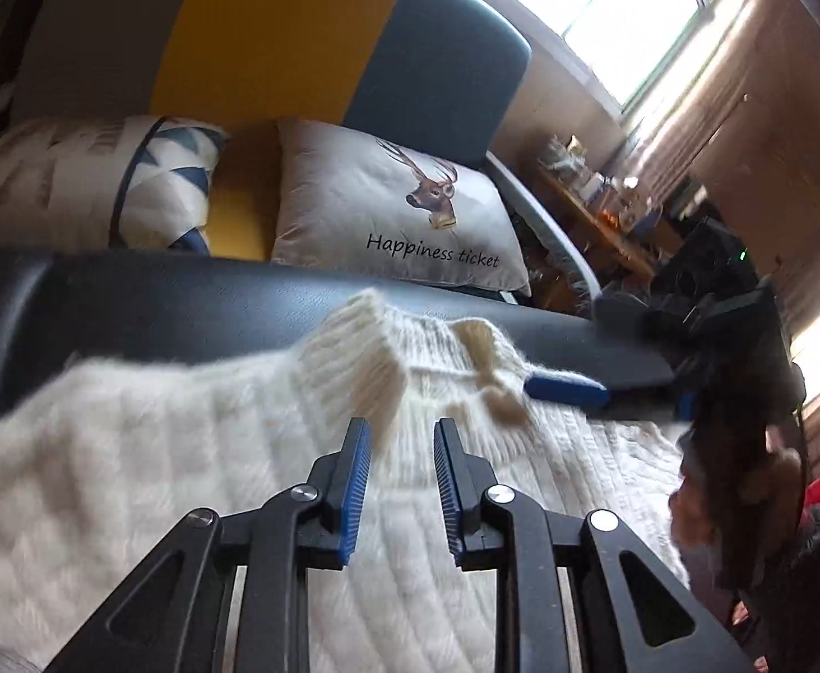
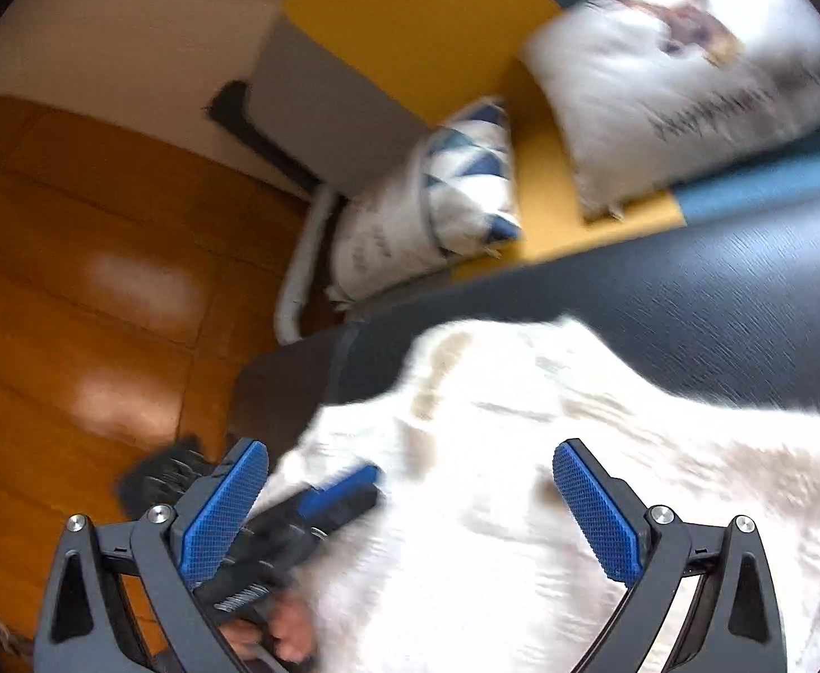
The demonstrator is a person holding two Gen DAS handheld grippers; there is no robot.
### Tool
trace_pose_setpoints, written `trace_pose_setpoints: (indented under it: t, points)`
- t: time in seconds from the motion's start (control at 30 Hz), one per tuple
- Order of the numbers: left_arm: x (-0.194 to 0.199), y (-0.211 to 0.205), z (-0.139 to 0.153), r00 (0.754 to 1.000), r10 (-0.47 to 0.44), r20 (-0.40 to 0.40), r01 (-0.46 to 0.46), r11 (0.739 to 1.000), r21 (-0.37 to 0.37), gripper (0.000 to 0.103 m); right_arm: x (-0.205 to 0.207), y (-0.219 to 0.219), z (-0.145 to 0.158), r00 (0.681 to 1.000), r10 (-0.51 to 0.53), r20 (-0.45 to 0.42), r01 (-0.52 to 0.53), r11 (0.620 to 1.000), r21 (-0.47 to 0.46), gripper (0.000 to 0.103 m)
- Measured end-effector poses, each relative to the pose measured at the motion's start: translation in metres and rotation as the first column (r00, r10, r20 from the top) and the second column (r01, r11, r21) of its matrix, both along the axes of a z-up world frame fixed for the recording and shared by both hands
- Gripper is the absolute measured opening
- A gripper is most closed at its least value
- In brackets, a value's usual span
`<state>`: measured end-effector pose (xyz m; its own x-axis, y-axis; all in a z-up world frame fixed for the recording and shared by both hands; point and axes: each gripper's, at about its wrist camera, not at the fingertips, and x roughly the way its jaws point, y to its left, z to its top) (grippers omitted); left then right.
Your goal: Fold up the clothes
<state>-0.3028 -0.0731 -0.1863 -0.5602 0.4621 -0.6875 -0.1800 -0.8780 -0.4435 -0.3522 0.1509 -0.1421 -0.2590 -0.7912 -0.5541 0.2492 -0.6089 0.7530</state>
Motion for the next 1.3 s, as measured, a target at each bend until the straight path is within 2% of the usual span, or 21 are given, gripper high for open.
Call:
trace_pose_setpoints:
  t: [0.07,0.1,0.17,0.3,0.43,0.5,0.53,0.63,0.73,0.8,0.83,0.87,0.93,1.0,1.2,1.3]
  points:
    - [-0.013,0.0,-0.013,0.996,0.07,0.054,-0.066,0.994,-0.088,0.022,0.001,0.011,-0.01,0.999,-0.039,0.012,0.038,0.999,0.018,0.102]
    - [-0.016,-0.006,-0.02,0.993,0.097,0.062,-0.094,0.994,-0.061,0.015,0.001,0.016,-0.014,0.998,-0.058,0.018,0.058,0.998,0.027,0.102]
    - [-0.014,-0.012,-0.023,0.992,0.107,0.064,-0.106,0.994,-0.016,0.015,0.004,0.026,-0.021,0.996,-0.089,0.022,0.088,0.995,0.044,0.102]
    - [0.0,-0.008,-0.013,0.99,0.126,0.061,-0.124,0.992,-0.04,0.023,0.034,0.053,-0.003,0.992,-0.12,-0.026,0.12,0.993,0.019,0.102]
    - [0.035,0.002,0.0,0.995,0.095,0.041,-0.096,0.995,0.001,0.023,0.084,0.131,0.021,0.966,-0.244,-0.082,0.246,0.969,0.012,0.102]
    - [0.06,0.013,0.004,0.998,0.056,0.032,-0.057,0.998,0.019,0.023,0.117,0.191,0.036,0.928,-0.36,-0.097,0.365,0.93,0.037,0.102]
    - [0.071,0.018,0.008,0.999,0.042,0.031,-0.043,0.999,0.024,0.023,0.136,0.224,0.042,0.895,-0.433,-0.103,0.44,0.896,0.059,0.102]
    - [0.102,0.036,0.006,0.999,-0.002,0.035,0.002,1.0,0.02,0.023,0.195,0.309,0.041,0.771,-0.631,-0.091,0.637,0.767,0.08,0.102]
    - [0.121,0.052,0.002,0.998,-0.032,0.05,0.032,0.999,0.005,0.023,0.25,0.378,0.029,0.624,-0.78,-0.043,0.781,0.621,0.064,0.1]
    - [0.128,0.062,-0.002,0.997,-0.048,0.066,0.049,0.999,-0.012,0.023,0.286,0.425,0.021,0.51,-0.86,-0.009,0.859,0.508,0.058,0.094]
    - [0.129,0.065,-0.004,0.996,-0.047,0.075,0.049,0.999,-0.025,0.023,0.299,0.441,0.016,0.465,-0.885,0.009,0.884,0.464,0.056,0.087]
    - [0.13,0.068,-0.006,0.995,-0.044,0.091,0.047,0.998,-0.033,0.023,0.304,0.45,0.008,0.439,-0.898,0.028,0.897,0.44,0.052,0.079]
    - [0.132,0.069,-0.01,0.993,-0.037,0.11,0.042,0.998,-0.041,0.023,0.306,0.459,-0.005,0.417,-0.907,0.061,0.906,0.42,0.042,0.072]
    - [0.132,0.07,-0.013,0.992,-0.028,0.121,0.035,0.998,-0.057,0.023,0.301,0.461,-0.014,0.406,-0.911,0.071,0.912,0.409,0.037,0.072]
    - [0.134,0.073,-0.016,0.992,-0.026,0.123,0.035,0.996,-0.079,0.023,0.274,0.461,-0.014,0.401,-0.916,0.013,0.916,0.401,0.01,0.072]
    - [0.134,0.072,-0.017,0.993,-0.026,0.119,0.035,0.996,-0.076,0.023,0.269,0.467,-0.016,0.381,-0.925,-0.008,0.924,0.381,0.021,0.066]
